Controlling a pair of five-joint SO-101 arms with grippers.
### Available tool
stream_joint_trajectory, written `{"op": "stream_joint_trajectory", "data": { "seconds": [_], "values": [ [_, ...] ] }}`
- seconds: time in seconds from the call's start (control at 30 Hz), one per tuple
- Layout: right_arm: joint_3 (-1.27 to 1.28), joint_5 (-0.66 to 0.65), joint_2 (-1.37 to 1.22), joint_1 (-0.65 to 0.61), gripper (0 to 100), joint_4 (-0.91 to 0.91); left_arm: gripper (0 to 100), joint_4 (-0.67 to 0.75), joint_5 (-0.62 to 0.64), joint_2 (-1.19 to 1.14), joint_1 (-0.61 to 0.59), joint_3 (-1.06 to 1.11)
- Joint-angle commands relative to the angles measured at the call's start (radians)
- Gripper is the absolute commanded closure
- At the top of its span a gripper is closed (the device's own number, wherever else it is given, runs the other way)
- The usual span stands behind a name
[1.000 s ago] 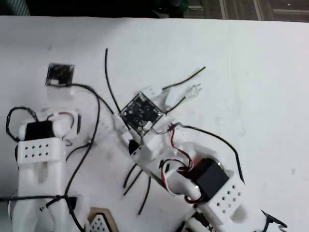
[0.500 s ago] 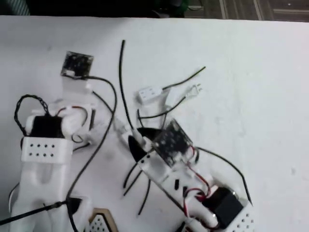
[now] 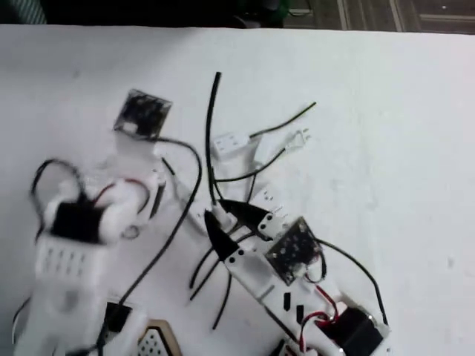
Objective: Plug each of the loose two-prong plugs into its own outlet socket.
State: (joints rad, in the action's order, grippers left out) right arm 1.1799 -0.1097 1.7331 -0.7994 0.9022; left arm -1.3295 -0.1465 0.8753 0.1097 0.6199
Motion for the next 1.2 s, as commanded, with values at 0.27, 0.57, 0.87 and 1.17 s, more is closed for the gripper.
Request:
{"op": "stream_joint_trajectory", "data": {
  "seconds": [0.27, 0.57, 0.87, 1.17],
  "values": [
    [-0.002, 0.221, 0.064, 0.015, 98.1, -0.016, 98, 0.117, 0.058, 0.440, -0.007, 0.123],
    [-0.002, 0.307, 0.065, -0.050, 98.1, 0.024, 98, 0.238, 0.061, 0.441, 0.071, 0.172],
    [-0.002, 0.302, 0.064, -0.133, 98.1, 0.050, 98, 0.216, 0.104, 0.443, 0.283, 0.175],
    [0.038, 0.253, 0.062, -0.165, 98.1, 0.044, 98, 0.173, 0.077, 0.443, 0.449, 0.186]
  ]
}}
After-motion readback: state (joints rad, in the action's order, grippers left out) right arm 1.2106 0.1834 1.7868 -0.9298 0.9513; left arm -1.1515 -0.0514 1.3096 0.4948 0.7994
